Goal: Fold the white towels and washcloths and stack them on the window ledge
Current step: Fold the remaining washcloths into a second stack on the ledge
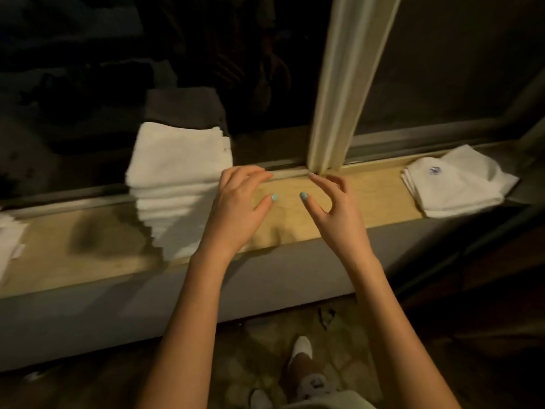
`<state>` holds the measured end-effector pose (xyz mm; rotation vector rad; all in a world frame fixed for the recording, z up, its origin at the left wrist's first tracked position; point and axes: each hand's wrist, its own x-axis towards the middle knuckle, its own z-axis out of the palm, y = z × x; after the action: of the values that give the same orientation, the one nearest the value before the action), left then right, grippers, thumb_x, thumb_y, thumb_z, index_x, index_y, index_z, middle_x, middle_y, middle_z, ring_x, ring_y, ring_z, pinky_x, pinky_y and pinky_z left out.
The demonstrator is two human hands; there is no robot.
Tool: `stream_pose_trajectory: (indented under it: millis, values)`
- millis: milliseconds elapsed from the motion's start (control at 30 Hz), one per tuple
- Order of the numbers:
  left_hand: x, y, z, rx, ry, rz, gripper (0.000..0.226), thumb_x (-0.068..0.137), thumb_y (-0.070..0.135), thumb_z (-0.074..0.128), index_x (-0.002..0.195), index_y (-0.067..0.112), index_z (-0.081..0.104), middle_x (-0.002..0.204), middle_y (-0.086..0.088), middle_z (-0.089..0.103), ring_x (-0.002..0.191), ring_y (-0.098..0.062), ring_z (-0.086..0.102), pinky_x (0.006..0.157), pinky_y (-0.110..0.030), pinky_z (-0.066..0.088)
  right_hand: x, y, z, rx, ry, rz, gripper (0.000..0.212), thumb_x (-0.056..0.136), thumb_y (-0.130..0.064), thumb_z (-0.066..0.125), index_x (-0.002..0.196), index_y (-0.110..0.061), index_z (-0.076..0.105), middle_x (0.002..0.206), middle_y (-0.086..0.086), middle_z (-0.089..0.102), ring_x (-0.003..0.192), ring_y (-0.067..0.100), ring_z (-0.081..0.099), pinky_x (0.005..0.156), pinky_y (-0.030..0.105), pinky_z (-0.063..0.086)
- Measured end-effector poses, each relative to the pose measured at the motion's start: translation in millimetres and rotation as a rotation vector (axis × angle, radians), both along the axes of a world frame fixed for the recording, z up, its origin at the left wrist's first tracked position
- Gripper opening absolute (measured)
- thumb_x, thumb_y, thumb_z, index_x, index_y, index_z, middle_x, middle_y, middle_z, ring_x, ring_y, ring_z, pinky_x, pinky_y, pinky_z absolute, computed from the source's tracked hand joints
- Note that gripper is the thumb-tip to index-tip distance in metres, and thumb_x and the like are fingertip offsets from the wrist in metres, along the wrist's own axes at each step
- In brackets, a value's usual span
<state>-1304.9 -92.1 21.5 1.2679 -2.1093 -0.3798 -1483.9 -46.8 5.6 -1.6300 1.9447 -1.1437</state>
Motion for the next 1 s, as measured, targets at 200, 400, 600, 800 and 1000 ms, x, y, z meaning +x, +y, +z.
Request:
stream_pose_trajectory:
  millis: [200, 400, 600, 800, 1000]
  values:
    - [-87.0, 1.2, -10.7, 0.067, -0.057, -0.145, 0.043, 0.091, 0.023, 0.06, 0.133, 0.02, 0.053, 0.134, 0.003, 0.051, 0.129, -0.012, 0.034, 0.108, -0.022, 0.022, -71.8, 24.9, -14.2, 0.004, -0.042, -0.201, 0.045, 0.093, -0.035, 0.058, 0.136, -0.032, 0.049, 0.145, 0.002, 0.039, 0.136, 0.017, 0.033, 0.109, 0.035, 0.034]
    - [-185.5, -19.2, -19.5, 0.089, -0.032, -0.164, 0.041, 0.092, 0.025, 0.059, 0.132, 0.021, 0.054, 0.13, 0.004, 0.053, 0.123, -0.013, 0.039, 0.101, -0.021, 0.027, -172.1, 20.0, -23.0, 0.059, -0.031, -0.286, 0.045, 0.093, -0.032, 0.058, 0.137, -0.03, 0.048, 0.145, 0.001, 0.039, 0.135, 0.016, 0.033, 0.107, 0.027, 0.028]
    - [-296.1, -39.8, -36.0, 0.233, -0.024, -0.211, 0.037, 0.091, 0.026, 0.06, 0.127, 0.025, 0.057, 0.124, 0.004, 0.054, 0.112, -0.016, 0.051, 0.096, -0.034, 0.043, -296.2, 5.9, -27.1, 0.117, -0.028, -0.329, 0.043, 0.093, -0.027, 0.057, 0.136, -0.022, 0.052, 0.14, 0.003, 0.045, 0.13, 0.018, 0.04, 0.11, 0.039, 0.036]
    - [-353.7, -38.1, -74.1, 0.397, -0.086, -0.103, 0.039, 0.092, 0.033, 0.057, 0.13, 0.028, 0.054, 0.12, 0.005, 0.055, 0.097, -0.013, 0.058, 0.085, -0.037, 0.05, -373.7, -26.7, -35.9, 0.21, 0.014, -0.175, 0.042, 0.094, -0.023, 0.056, 0.135, -0.018, 0.053, 0.134, 0.005, 0.05, 0.122, 0.018, 0.048, 0.102, 0.03, 0.038]
    - [-370.8, -23.9, -95.2, 0.492, -0.126, 0.163, 0.035, 0.092, 0.045, 0.053, 0.118, 0.022, 0.056, 0.093, 0.007, 0.061, 0.082, -0.013, 0.058, 0.07, -0.034, 0.051, -409.0, -56.1, -52.1, 0.365, 0.123, -0.093, 0.05, 0.092, -0.027, 0.057, 0.14, -0.017, 0.045, 0.133, 0.014, 0.052, 0.124, 0.03, 0.045, 0.102, 0.041, 0.039]
